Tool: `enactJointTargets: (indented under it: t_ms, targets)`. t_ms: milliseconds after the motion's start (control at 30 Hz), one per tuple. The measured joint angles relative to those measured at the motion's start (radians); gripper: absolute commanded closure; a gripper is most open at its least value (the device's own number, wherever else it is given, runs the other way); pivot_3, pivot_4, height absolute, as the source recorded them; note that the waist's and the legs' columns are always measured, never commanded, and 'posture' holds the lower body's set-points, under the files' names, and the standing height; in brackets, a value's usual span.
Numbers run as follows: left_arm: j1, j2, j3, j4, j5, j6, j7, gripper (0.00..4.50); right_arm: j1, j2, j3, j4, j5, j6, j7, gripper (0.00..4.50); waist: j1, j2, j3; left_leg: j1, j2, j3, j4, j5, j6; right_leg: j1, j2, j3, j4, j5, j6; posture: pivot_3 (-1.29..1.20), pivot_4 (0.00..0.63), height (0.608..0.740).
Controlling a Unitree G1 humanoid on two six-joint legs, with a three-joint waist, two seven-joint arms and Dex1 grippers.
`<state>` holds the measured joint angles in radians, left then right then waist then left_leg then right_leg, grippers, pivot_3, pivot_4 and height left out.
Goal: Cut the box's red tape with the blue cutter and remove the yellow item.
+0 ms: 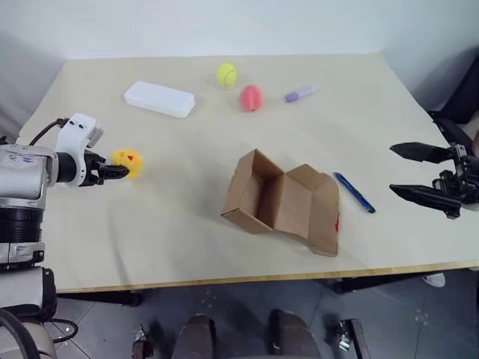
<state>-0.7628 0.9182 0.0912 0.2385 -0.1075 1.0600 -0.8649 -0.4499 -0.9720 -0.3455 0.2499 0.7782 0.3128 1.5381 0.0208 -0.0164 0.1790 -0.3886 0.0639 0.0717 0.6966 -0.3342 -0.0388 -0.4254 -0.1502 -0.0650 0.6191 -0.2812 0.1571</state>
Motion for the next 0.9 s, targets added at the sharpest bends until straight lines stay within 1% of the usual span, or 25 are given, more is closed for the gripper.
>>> enactJointTargets:
  t_ms: [67,167,300,367,400,433,467,600,667,733,833,900]
  targets:
    - [0.027,0.004,0.017,-0.026,-0.02,0.019,0.002,0.03,-0.001,0.0,0.016,0.008,0.001,-0.005,0.001,0.0,0.0,0.0,0.0,0.0,0.0,0.0,0.0,0.0,0.0,0.0,0.0,0.0,0.0,0.0,0.0,0.0,0.15,0.74]
    - [0.056,0.034,0.032,-0.07,-0.049,0.047,0.005,0.03,-0.001,0.0,0.027,0.016,0.002,-0.008,0.001,0.0,-0.001,0.0,0.0,0.0,0.0,0.0,0.0,0.0,0.0,-0.001,0.0,0.0,0.0,0.0,0.0,0.0,0.15,0.74]
    - [0.09,0.104,0.088,-0.148,-0.095,0.075,-0.007,0.03,-0.005,0.0,0.034,0.03,0.004,-0.011,0.002,0.0,-0.001,0.0,0.0,0.0,0.0,0.0,0.0,0.0,-0.001,-0.001,0.0,0.0,0.0,0.0,0.0,0.0,0.15,0.74]
    - [0.162,0.143,0.129,-0.224,-0.138,0.064,-0.044,0.03,-0.008,0.0,0.041,0.031,0.003,-0.016,0.002,0.0,-0.001,0.0,0.0,0.0,0.0,0.001,0.0,-0.001,-0.001,-0.001,0.0,0.0,0.0,0.0,0.0,0.0,0.15,0.74]
    - [0.186,0.145,0.141,-0.246,-0.153,0.056,-0.059,0.03,-0.007,-0.001,0.041,0.035,0.003,-0.019,0.003,0.0,-0.001,0.0,0.0,0.001,0.0,0.001,0.0,-0.001,-0.002,-0.001,0.0,0.0,0.0,0.0,0.0,0.0,0.15,0.74]
    - [0.238,0.13,0.18,-0.297,-0.182,0.02,-0.077,0.03,-0.008,-0.001,0.044,0.035,0.004,-0.023,0.003,0.0,-0.001,0.0,0.0,0.001,0.001,0.001,0.0,-0.001,-0.002,-0.001,0.0,0.0,0.0,0.0,-0.001,0.0,0.15,0.74]
    - [0.304,0.095,0.228,-0.358,-0.212,-0.035,-0.093,0.03,-0.008,-0.001,0.046,0.035,0.004,-0.027,0.003,0.0,0.0,0.001,0.0,0.001,0.001,0.002,0.0,-0.001,-0.002,-0.001,0.0,0.0,0.0,0.0,-0.001,0.0,0.15,0.74]
    - [0.456,-0.015,0.318,-0.45,-0.304,-0.161,-0.137,0.03,0.01,-0.013,0.049,0.036,0.005,-0.032,0.004,0.0,0.003,0.001,0.0,0.0,0.001,0.002,0.001,-0.002,-0.001,-0.001,0.0,0.0,0.0,0.0,-0.001,0.0,0.15,0.74]
    - [0.526,-0.139,0.411,-0.484,-0.359,-0.289,-0.139,0.03,0.06,-0.052,0.057,0.038,0.003,-0.055,0.005,0.0,0.005,0.001,0.0,0.0,0.001,0.003,0.002,-0.003,-0.001,-0.001,-0.001,0.0,-0.001,0.0,-0.001,0.0,0.15,0.74]
    - [0.585,-0.207,0.459,-0.509,-0.363,-0.394,-0.122,0.03,0.094,-0.079,0.069,0.046,0.001,-0.077,0.007,0.0,0.002,0.001,0.0,0.001,0.001,0.004,0.001,-0.003,-0.001,-0.001,-0.001,0.0,-0.001,0.0,-0.001,0.0,0.15,0.74]
    - [0.742,-0.211,0.468,-0.528,-0.351,-0.466,-0.115,0.03,0.139,-0.097,0.071,0.096,-0.005,-0.115,0.01,0.0,-0.004,0.001,-0.001,0.002,0.002,0.006,0.001,-0.003,-0.001,-0.001,-0.001,0.0,-0.001,-0.001,-0.001,0.0,0.15,0.74]
    - [0.783,-0.213,0.466,-0.517,-0.351,-0.487,-0.119,0.03,0.147,-0.097,0.076,0.116,-0.011,-0.129,0.011,0.0,-0.006,0.001,0.0,0.003,0.002,0.006,0.001,-0.003,-0.001,-0.001,-0.001,0.0,-0.001,0.0,-0.002,0.0,0.15,0.74]
